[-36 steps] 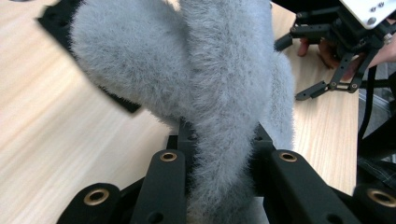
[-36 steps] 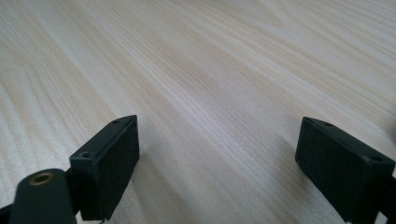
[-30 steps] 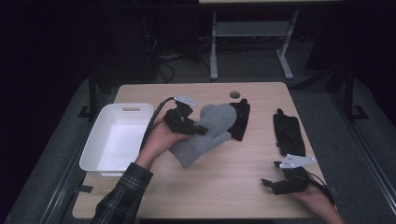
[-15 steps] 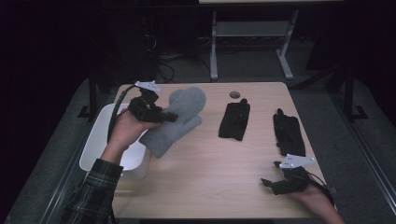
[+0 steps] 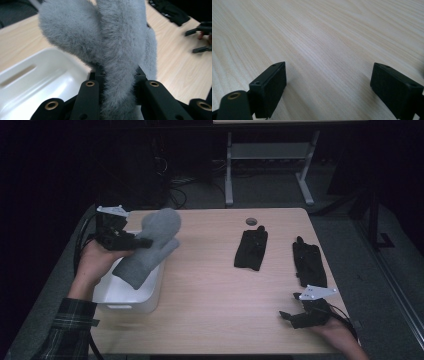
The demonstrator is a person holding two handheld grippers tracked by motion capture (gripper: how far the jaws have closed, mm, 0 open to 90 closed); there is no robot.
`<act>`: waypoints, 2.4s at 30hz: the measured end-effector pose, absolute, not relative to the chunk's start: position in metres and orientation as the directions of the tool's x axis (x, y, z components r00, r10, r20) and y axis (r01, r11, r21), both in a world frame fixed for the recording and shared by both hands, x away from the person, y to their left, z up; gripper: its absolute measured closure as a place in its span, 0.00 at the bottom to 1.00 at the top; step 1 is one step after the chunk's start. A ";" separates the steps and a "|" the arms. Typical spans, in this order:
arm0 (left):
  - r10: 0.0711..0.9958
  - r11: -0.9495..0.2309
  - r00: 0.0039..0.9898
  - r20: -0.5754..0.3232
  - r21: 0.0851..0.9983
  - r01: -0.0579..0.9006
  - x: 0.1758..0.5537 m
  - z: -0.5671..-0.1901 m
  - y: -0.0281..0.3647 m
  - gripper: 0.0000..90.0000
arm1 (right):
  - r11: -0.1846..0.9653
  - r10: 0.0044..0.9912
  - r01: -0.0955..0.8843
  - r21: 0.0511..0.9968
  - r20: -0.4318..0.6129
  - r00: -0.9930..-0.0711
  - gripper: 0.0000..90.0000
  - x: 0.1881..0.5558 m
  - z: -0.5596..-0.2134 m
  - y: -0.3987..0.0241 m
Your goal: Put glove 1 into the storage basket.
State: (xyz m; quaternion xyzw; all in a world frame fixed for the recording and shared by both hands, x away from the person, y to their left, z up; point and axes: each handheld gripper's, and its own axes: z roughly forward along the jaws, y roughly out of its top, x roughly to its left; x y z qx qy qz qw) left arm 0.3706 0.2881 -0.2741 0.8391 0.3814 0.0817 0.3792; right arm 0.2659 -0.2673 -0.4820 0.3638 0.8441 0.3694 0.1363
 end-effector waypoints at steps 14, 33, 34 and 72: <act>0.760 -0.331 0.594 -0.264 0.630 0.703 0.379 -0.335 0.342 0.82 | 0.462 0.717 0.513 0.724 0.036 -0.696 0.15 0.266 -0.482 -0.267; 0.807 -0.319 0.502 -0.312 0.485 0.814 0.399 -0.400 0.350 0.79 | 0.461 0.718 0.514 0.724 0.036 -0.695 0.15 0.266 -0.482 -0.267; 0.813 -0.328 0.500 -0.300 0.474 0.817 0.401 -0.403 0.349 0.78 | 0.461 0.718 0.514 0.723 0.037 -0.695 0.15 0.266 -0.482 -0.267; 0.714 -0.405 0.683 -0.155 0.705 0.582 0.372 -0.349 0.269 0.16 | 0.457 0.723 0.518 0.723 0.037 -0.689 0.12 0.267 -0.482 -0.266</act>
